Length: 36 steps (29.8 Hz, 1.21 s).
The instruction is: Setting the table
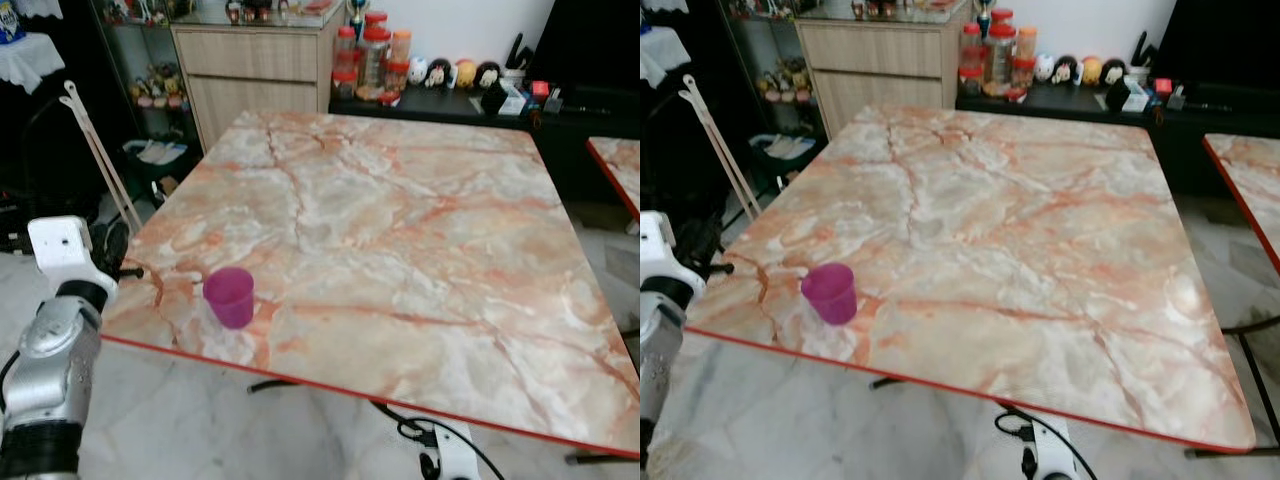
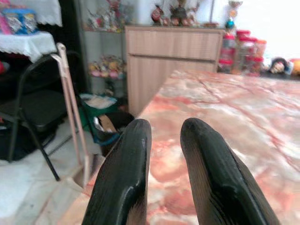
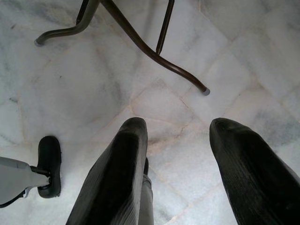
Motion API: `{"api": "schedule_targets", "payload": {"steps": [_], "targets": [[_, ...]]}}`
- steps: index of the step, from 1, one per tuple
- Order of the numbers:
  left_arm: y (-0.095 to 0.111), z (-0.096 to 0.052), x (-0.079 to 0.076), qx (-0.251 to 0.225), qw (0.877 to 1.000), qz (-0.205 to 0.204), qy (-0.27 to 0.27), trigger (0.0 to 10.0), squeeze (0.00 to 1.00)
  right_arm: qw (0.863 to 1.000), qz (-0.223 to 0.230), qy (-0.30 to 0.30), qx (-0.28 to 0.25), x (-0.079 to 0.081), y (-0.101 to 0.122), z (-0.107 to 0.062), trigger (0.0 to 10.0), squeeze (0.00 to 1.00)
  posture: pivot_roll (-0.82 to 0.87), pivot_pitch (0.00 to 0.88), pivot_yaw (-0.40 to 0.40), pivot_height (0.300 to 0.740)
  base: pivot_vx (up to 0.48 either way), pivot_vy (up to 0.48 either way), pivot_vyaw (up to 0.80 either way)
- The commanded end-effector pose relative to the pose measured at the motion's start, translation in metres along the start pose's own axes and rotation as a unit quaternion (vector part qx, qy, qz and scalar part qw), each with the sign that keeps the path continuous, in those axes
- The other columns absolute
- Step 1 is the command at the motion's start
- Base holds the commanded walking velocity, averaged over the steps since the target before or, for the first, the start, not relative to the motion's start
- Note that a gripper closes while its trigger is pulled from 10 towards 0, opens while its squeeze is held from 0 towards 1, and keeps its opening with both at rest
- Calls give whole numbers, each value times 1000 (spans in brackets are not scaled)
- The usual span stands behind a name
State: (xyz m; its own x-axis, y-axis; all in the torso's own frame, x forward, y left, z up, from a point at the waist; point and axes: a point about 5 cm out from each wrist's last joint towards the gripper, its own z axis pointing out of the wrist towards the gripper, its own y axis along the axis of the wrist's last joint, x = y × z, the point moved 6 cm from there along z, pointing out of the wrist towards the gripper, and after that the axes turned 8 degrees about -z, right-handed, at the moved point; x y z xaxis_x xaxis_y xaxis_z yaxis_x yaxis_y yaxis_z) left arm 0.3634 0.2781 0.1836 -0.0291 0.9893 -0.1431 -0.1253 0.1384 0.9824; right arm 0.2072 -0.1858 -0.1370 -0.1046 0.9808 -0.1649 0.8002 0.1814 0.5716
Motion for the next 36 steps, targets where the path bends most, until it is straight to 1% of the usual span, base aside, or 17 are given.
{"api": "schedule_targets", "payload": {"steps": [1,3,5,9,10,11,15,17,18,19,22,24,25,26,27,28,36], "targets": [[8,2,-6,-1,1000,3,-16,10000,1000,1000,7,-3,5,-1,-2,0,10000,0,117,0,6,728,0,0,0],[11,5,-25,30,997,6,-71,10000,1000,1000,7,-2,4,1,-1,0,10000,0,122,0,9,728,0,0,0],[12,6,-41,66,990,16,-121,10000,1000,1000,9,0,3,3,0,0,10000,0,122,0,11,728,0,0,0],[12,6,-51,101,983,18,-151,10000,1000,1000,11,0,4,4,-1,0,10000,0,126,0,13,728,0,0,0],[12,7,-61,116,978,8,-173,10000,1000,1000,12,0,7,5,-3,0,10000,0,127,0,15,728,0,0,0],[11,9,-66,123,976,6,-179,10000,1000,1000,12,0,8,5,-3,0,10000,0,128,0,16,728,0,0,0],[0,12,-72,153,971,16,-184,10000,1000,1000,13,0,9,6,-4,-1,10000,0,124,0,22,728,0,0,0],[-9,13,-77,177,965,21,-191,10000,1000,1000,15,0,9,6,-4,-1,10000,0,121,0,27,728,0,0,0],[-17,12,-83,197,959,19,-201,10000,1000,1000,17,-1,9,7,-4,-1,10000,0,123,0,28,728,0,0,0],[-17,12,-83,197,959,19,-201,10000,1000,1000,17,-1,9,7,-4,-1,10000,0,123,0,28,728,0,0,0],[-30,10,-88,230,950,19,-211,10000,1000,1000,17,-1,9,7,-4,-1,10000,0,119,0,33,728,0,0,0],[-34,9,-90,239,947,21,-213,10000,1000,1000,18,-1,9,7,-4,-1,10000,0,119,0,33,728,0,0,0],[-45,7,-92,262,939,41,-217,10000,1000,1000,20,-1,8,7,-4,-1,10000,0,119,0,33,728,0,0,0],[-49,7,-91,269,938,48,-213,10000,1000,1000,21,-2,8,7,-4,-1,10000,0,115,0,37,728,0,0,0],[-53,6,-89,277,936,55,-210,10000,914,1000,22,-1,8,8,-4,-1,10000,0,114,0,37,728,0,0,0],[-57,6,-86,287,934,62,-205,10000,0,1000,23,-1,8,8,-4,-1,10000,0,115,0,38,728,0,0,0],[-57,7,-79,300,931,70,-198,10000,0,1000,24,-1,8,7,-5,-1,10000,0,116,0,37,728,0,0,0]]}}
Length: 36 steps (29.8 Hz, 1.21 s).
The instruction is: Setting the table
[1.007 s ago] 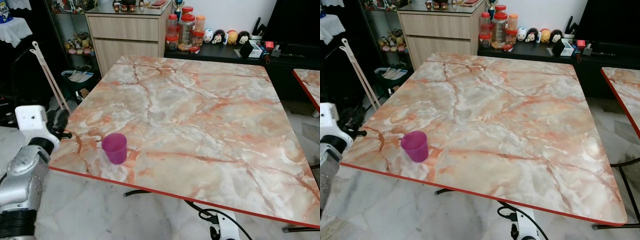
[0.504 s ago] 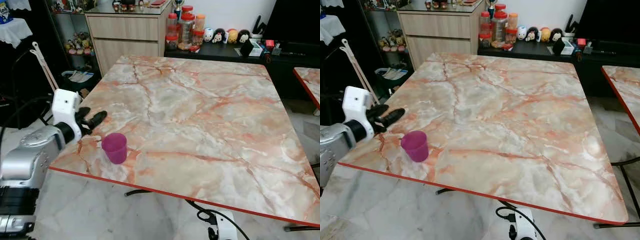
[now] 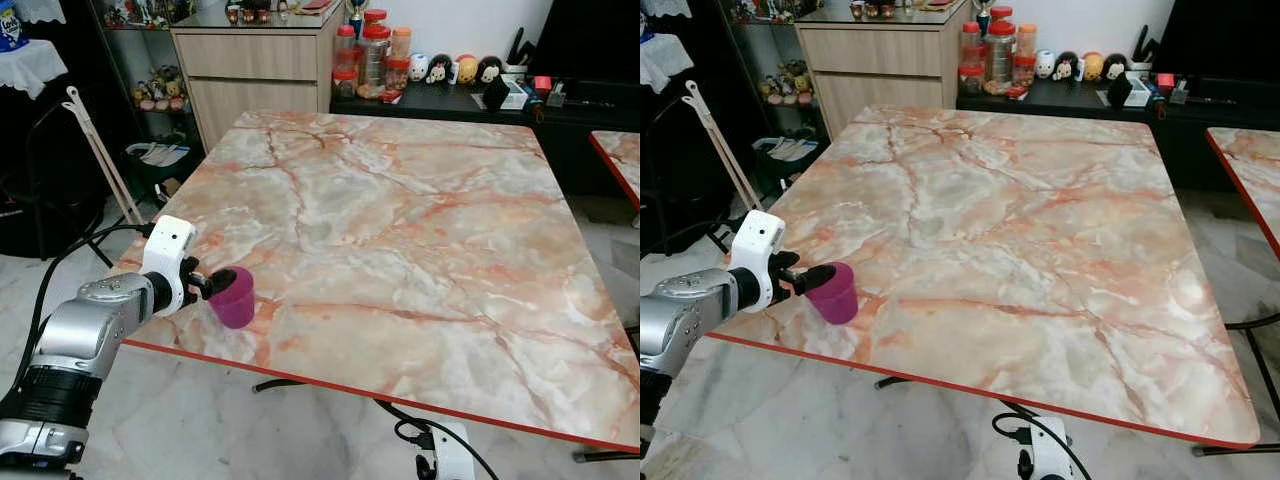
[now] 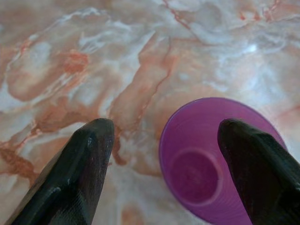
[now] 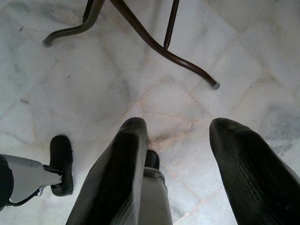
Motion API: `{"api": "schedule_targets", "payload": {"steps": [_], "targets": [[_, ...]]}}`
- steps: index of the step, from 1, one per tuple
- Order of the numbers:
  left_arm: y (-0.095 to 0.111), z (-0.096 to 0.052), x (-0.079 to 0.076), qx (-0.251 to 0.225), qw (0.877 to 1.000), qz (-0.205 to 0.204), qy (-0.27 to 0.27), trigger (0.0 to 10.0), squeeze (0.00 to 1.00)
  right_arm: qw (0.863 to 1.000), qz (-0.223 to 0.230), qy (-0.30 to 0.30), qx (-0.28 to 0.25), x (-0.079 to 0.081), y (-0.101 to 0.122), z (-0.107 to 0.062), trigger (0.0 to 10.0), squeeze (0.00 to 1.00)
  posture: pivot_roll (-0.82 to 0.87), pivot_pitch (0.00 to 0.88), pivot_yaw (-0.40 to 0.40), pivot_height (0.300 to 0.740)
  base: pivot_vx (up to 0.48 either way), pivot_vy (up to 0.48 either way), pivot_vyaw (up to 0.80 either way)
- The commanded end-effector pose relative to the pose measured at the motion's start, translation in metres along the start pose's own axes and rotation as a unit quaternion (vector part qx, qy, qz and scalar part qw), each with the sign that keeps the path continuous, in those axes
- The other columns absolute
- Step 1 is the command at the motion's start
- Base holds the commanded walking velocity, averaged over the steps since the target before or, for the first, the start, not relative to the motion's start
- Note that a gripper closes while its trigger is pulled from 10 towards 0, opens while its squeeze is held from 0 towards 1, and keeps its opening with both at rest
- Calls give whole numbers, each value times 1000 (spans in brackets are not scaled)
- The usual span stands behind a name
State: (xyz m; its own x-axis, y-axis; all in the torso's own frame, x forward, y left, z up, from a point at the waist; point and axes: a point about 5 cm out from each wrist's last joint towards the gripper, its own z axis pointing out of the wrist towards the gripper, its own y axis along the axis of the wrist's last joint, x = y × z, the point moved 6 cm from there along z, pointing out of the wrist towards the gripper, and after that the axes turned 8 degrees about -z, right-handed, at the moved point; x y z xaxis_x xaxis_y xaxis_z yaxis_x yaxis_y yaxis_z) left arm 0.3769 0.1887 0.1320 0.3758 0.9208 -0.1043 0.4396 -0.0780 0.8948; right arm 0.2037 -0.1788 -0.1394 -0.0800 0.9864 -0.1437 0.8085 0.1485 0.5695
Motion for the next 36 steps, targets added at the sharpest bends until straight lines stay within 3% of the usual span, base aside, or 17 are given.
{"api": "schedule_targets", "payload": {"steps": [1,20,30,31,33,34,35,36], "targets": [[9,-2,5,3,1000,18,8,10000,0,1000,8,-3,3,0,-2,0,10000,0,115,0,37,728,0,0,0],[2,2,22,33,999,26,27,10000,0,1000,12,-6,1,-3,0,0,10000,0,100,0,42,728,0,0,0],[-3,4,19,43,998,30,18,10000,0,1000,11,-6,-1,-3,3,1,10000,0,101,0,39,728,0,0,0],[-3,5,19,44,998,30,17,8863,0,1000,11,-6,-1,-3,3,1,10000,0,101,0,39,728,0,0,0],[-5,5,18,46,998,33,13,4314,0,1000,11,-5,-2,-3,4,1,10000,0,101,0,38,728,0,0,0],[-5,5,18,46,998,34,12,3294,0,1000,11,-5,-2,-3,4,1,10000,0,100,0,38,728,0,0,0],[-5,5,18,47,998,35,11,3294,0,1000,11,-5,-2,-3,4,1,10000,0,100,0,38,728,0,0,0],[-5,5,18,47,998,35,11,1882,0,1000,10,-5,-2,-3,4,1,10000,0,99,0,38,728,0,0,0]]}}
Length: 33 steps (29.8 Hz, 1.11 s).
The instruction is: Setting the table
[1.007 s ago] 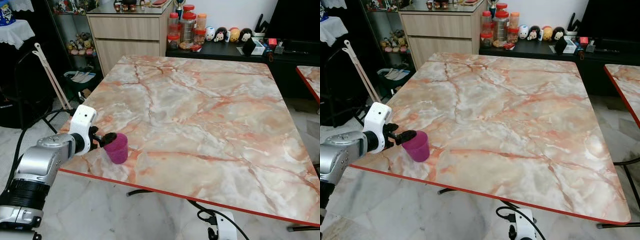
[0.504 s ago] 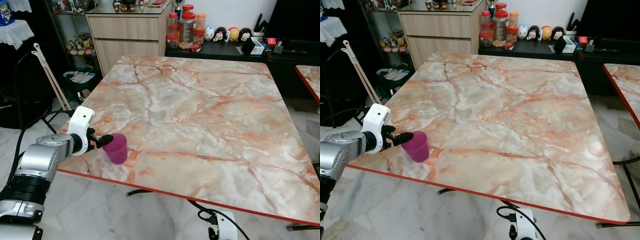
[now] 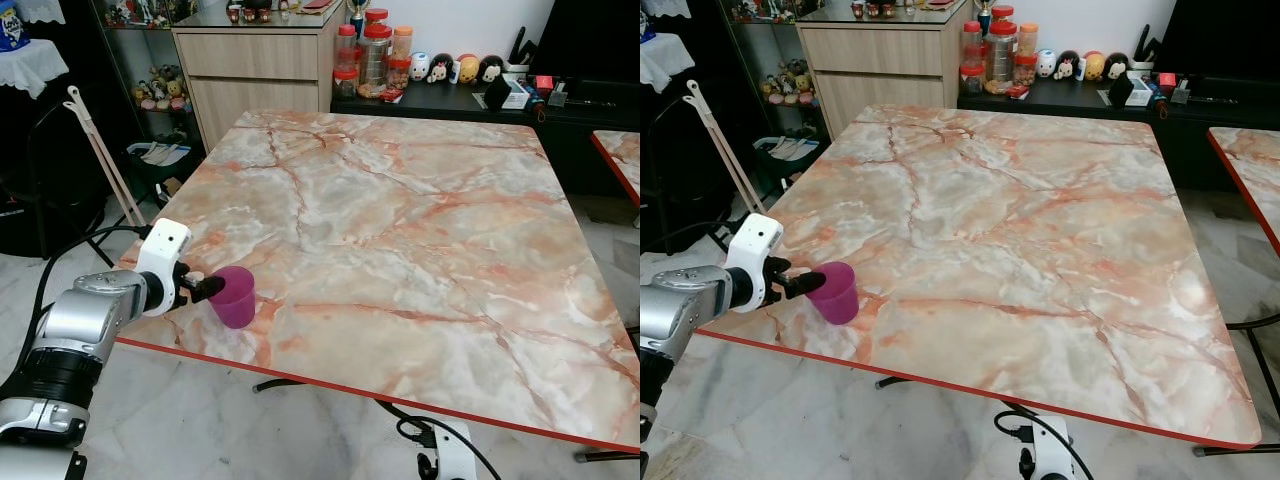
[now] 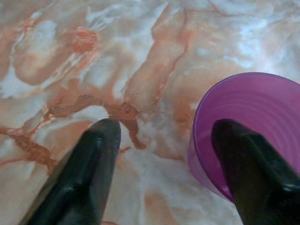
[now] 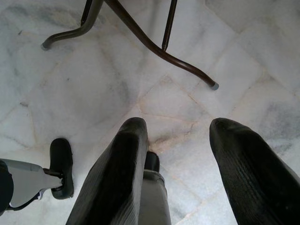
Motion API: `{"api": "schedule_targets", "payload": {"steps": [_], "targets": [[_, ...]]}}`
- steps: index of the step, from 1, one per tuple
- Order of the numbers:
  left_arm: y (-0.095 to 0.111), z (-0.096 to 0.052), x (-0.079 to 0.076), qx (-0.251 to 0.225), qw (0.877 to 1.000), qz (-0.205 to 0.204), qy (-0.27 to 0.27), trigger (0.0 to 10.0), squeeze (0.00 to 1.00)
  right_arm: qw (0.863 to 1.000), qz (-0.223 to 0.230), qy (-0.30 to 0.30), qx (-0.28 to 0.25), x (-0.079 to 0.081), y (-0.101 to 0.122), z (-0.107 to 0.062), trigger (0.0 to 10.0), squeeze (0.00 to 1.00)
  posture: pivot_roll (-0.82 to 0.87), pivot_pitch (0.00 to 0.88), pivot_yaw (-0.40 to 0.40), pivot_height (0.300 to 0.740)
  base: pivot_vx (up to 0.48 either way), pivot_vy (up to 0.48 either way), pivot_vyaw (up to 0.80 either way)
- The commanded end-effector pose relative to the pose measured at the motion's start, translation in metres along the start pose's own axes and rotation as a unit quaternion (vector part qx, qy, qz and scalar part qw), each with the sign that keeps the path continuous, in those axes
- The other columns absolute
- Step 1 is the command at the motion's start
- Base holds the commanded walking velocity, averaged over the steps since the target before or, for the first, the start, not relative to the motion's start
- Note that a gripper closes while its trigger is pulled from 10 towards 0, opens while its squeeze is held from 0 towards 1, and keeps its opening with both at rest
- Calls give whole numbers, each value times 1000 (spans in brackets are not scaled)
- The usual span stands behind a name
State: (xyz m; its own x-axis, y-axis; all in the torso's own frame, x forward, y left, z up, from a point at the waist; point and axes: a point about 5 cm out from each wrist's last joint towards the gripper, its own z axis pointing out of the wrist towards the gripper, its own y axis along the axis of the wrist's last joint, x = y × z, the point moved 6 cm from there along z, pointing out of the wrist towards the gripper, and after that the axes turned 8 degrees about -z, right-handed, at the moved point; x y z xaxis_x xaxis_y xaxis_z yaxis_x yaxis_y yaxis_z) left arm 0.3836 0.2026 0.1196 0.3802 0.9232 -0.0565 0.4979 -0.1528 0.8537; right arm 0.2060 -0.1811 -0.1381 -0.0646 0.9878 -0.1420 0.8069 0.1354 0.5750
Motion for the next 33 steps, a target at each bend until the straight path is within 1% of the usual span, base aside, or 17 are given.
{"api": "schedule_targets", "payload": {"steps": [1,13,20,25,29,33], "targets": [[4,-1,2,0,1000,13,1,0,0,1000,3,0,0,0,2,1,10000,0,100,0,38,728,0,0,0],[3,-1,-1,4,1000,19,-14,0,0,1000,5,-1,-1,0,3,1,10000,0,99,0,41,728,0,0,0],[-5,-1,-7,20,999,28,-28,0,0,1000,9,-1,0,0,3,1,10000,0,97,0,47,728,0,0,0],[-5,-2,-8,20,999,30,-31,0,0,1000,9,-1,-1,1,3,1,10000,0,99,0,46,728,0,0,0],[-4,-2,-7,17,999,31,-28,0,0,1000,9,-1,-2,1,4,1,10000,0,99,0,45,728,0,0,0],[5,-4,-4,-9,999,24,-22,0,0,1000,9,-3,-4,-1,5,1,10000,0,97,0,41,728,0,0,0]]}}
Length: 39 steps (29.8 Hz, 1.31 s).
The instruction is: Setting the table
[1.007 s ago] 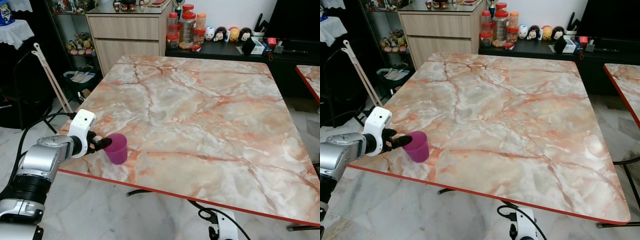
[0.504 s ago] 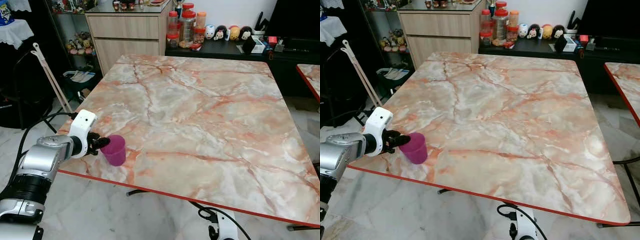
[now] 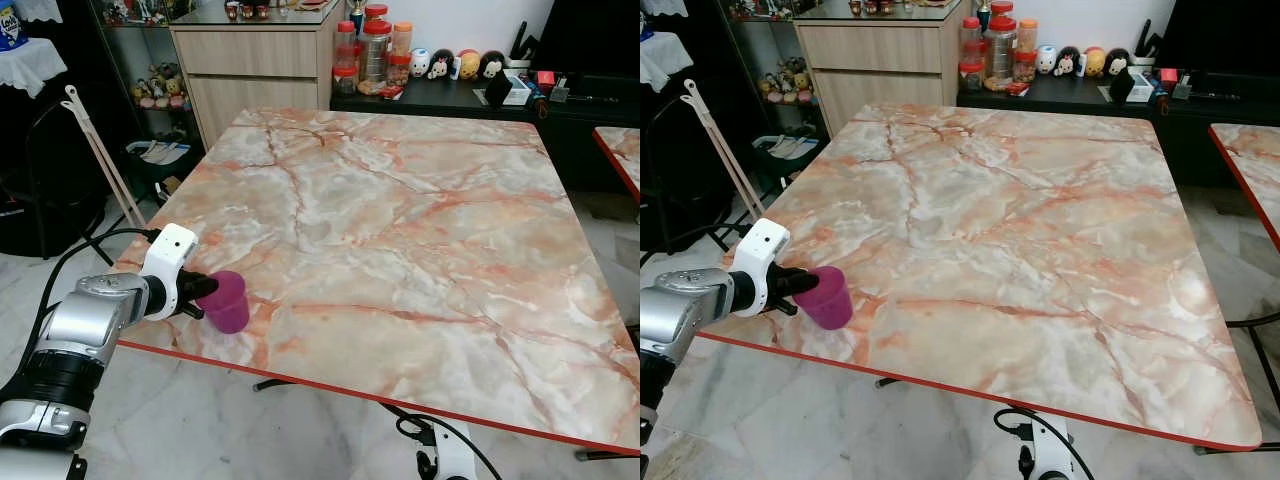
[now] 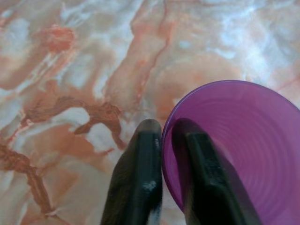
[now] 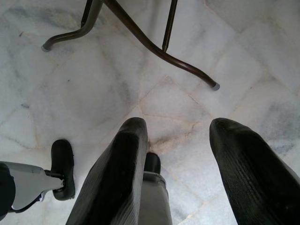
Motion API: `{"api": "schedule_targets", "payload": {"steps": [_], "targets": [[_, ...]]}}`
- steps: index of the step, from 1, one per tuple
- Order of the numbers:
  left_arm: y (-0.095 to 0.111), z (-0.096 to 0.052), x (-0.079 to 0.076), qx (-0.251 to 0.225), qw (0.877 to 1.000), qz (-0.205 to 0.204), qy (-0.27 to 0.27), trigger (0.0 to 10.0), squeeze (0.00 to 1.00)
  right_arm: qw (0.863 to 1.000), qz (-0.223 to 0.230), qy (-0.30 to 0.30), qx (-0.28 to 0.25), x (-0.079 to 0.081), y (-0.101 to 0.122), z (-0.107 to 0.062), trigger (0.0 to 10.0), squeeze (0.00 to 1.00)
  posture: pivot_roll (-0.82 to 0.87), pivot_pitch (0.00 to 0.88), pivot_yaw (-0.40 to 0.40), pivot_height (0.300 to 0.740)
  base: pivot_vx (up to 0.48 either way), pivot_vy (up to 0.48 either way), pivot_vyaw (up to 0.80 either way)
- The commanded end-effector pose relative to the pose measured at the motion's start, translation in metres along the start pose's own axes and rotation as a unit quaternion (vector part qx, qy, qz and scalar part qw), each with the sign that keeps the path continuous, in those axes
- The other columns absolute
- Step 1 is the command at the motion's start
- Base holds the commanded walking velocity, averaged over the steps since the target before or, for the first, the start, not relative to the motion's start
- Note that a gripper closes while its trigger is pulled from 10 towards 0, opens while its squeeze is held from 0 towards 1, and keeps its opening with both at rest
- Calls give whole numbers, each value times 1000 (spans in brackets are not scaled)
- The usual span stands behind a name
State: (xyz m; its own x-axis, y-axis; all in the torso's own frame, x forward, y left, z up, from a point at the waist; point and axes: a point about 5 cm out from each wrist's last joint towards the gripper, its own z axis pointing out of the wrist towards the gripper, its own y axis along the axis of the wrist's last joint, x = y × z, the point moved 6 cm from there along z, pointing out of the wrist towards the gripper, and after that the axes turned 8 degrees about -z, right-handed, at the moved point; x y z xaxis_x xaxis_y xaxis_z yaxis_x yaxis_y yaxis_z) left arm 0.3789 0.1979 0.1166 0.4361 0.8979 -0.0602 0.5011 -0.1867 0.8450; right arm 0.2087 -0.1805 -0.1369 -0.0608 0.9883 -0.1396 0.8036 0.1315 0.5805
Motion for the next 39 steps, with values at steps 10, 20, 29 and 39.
{"api": "schedule_targets", "payload": {"steps": [10,20,29,39], "targets": [[10,-7,-1,-41,999,-3,1,0,0,1000,2,-2,-2,-2,4,1,10000,0,99,0,32,728,0,0,0],[71,-36,46,-262,952,-85,130,1922,0,1000,2,-4,-3,-4,4,1,10000,0,95,0,26,728,0,0,0],[40,-183,172,-370,771,-103,508,10000,0,1000,-2,-5,-8,-6,8,1,10000,0,105,0,18,728,0,0,0],[-64,-222,202,-192,725,-17,661,10000,0,1000,-1,-4,-5,-5,4,1,10000,0,108,0,20,728,0,0,0]]}}
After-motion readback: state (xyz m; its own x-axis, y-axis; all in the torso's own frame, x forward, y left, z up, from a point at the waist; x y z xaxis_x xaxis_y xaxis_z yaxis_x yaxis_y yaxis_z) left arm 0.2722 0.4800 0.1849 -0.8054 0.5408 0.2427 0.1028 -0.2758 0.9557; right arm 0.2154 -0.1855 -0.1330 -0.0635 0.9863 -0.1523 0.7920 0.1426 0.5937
